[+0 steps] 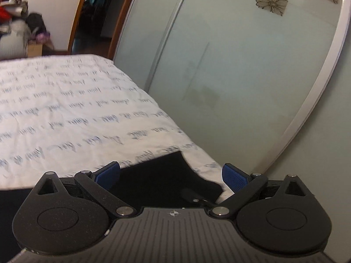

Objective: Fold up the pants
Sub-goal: 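Grasp the trouser edge again with the right gripper and tuck it, then grasp the trouser end with the left gripper and lift it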

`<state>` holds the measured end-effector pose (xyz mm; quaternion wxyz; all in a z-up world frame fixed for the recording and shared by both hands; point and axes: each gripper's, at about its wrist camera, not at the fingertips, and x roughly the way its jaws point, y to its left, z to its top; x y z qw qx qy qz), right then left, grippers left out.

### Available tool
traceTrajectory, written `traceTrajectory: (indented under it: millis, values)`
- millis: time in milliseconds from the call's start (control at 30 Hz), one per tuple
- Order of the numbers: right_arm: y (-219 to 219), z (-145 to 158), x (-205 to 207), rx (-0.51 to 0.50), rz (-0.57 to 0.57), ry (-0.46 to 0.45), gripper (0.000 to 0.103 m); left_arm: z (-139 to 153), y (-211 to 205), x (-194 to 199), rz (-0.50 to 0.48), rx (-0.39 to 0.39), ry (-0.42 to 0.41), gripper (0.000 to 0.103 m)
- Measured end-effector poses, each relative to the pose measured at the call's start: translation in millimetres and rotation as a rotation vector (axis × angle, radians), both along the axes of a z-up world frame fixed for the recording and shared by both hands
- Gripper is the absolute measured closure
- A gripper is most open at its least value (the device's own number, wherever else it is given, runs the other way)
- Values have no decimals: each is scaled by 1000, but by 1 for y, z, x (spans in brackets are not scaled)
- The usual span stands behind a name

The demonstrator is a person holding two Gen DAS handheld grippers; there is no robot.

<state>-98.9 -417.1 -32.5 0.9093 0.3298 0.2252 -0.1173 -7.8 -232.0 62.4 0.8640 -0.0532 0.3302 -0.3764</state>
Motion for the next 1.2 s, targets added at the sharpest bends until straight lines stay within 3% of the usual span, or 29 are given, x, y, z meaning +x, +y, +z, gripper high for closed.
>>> traceTrajectory:
  millis: [233, 333, 433, 567, 633, 733, 833, 900, 967, 1033, 1067, 1100, 1133, 1167, 1200]
  values:
    - [-50, -32, -6, 444, -80, -101, 93, 15, -7, 4, -11, -5, -73, 2]
    - [-53, -38, -9, 474, -90, -141, 94, 21, -11, 14, 7, -27, -48, 2]
    - [-40, -27, -7, 315, -80, -114, 95, 22, -22, 23, -11, -24, 0, 2]
    - [7, 9, -2, -141, 14, -61, 95, 15, -56, 41, -91, 69, 130, 2]
    - [29, 18, -2, -295, 67, -58, 95, 8, -74, 46, -142, 116, 189, 2]
    - [48, 23, -4, -416, 98, -55, 95, -4, -100, 45, -158, 233, 180, 4]
    - [57, 26, -8, -477, 107, -61, 95, -18, -120, 40, -177, 361, 102, 10]
    - [63, 28, -10, -505, 117, -67, 95, -27, -130, 41, -167, 450, 63, 29]
    - [66, 28, -8, -519, 118, -52, 95, -33, -133, 47, -150, 500, 58, 33]
    - [66, 26, -9, -509, 124, -46, 95, -34, -127, 53, -124, 499, 54, 33]
    - [67, 27, -11, -510, 130, -48, 95, -34, -122, 56, -118, 488, 61, 49]
    - [68, 27, -12, -516, 137, -49, 95, -35, -118, 59, -115, 480, 79, 73]
    - [70, 28, -13, -524, 143, -50, 95, -37, -114, 63, -115, 475, 114, 88]
    - [72, 28, -13, -534, 153, -51, 95, -39, -108, 67, -107, 460, 149, 95]
    - [77, 29, -13, -551, 167, -51, 95, -39, -101, 70, -96, 435, 163, 95]
